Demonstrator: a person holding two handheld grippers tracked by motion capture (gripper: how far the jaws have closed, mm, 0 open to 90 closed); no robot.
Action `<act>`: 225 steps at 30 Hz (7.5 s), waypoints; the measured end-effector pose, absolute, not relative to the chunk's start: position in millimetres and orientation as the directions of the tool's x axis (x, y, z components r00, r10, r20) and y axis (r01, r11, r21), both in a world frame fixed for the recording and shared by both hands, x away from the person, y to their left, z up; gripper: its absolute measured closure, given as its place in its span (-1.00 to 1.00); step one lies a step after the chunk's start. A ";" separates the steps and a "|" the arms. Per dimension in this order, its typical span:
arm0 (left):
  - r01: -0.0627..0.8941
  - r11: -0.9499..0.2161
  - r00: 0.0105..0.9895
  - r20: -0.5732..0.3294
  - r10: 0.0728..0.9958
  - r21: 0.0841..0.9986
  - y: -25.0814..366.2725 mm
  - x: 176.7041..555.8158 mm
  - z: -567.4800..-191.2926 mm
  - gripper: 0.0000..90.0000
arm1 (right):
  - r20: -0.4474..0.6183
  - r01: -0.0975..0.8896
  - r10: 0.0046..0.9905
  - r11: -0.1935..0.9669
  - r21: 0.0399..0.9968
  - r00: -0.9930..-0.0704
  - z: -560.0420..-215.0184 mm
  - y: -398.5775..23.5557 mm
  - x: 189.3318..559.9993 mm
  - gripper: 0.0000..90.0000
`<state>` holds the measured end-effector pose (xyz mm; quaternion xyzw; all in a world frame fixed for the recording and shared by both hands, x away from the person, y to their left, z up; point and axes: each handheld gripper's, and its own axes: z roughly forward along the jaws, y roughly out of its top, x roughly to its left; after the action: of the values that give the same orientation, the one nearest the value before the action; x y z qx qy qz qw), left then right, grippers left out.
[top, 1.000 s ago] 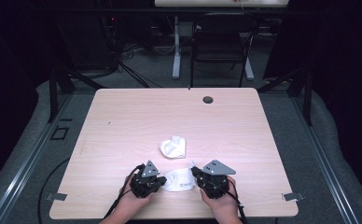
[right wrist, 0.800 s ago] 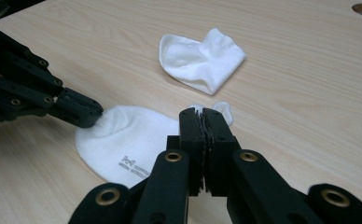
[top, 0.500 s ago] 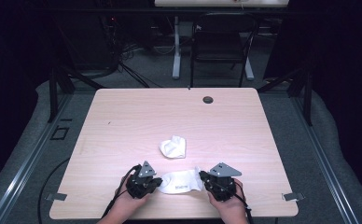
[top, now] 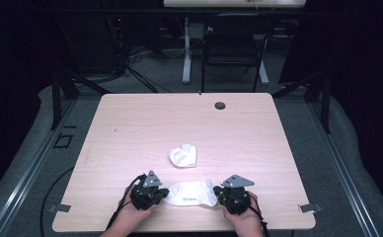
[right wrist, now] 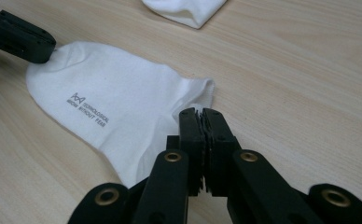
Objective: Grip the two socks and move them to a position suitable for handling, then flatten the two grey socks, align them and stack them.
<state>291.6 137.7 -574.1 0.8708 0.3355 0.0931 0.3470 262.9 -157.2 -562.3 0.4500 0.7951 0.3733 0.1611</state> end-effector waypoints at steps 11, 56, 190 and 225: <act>0.513 -0.517 0.754 -0.073 0.652 0.685 140.1 292.6 -569.2 0.88 | 0.073 0.573 0.854 0.279 0.771 -0.514 -555.8 -163.2 261.8 0.88; 0.524 -0.530 0.761 -0.086 0.643 0.667 139.1 291.3 -573.9 0.87 | 0.039 0.605 0.804 0.414 0.681 -0.594 -575.2 -142.8 270.9 1.00; 0.587 -0.312 0.575 -0.113 0.810 0.747 157.5 361.8 -554.7 0.15 | 0.092 0.568 0.819 0.308 0.763 -0.567 -530.3 -43.2 373.5 0.98; 0.637 -0.340 0.569 -0.125 0.813 0.692 139.1 386.4 -567.6 0.99 | 0.093 0.532 0.830 0.263 0.805 -0.550 -522.0 -89.0 364.2 0.98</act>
<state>386.4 139.1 -567.6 0.8095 0.4477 0.1220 0.3598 364.2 -89.0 -522.0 0.4397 0.7744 0.4187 0.1779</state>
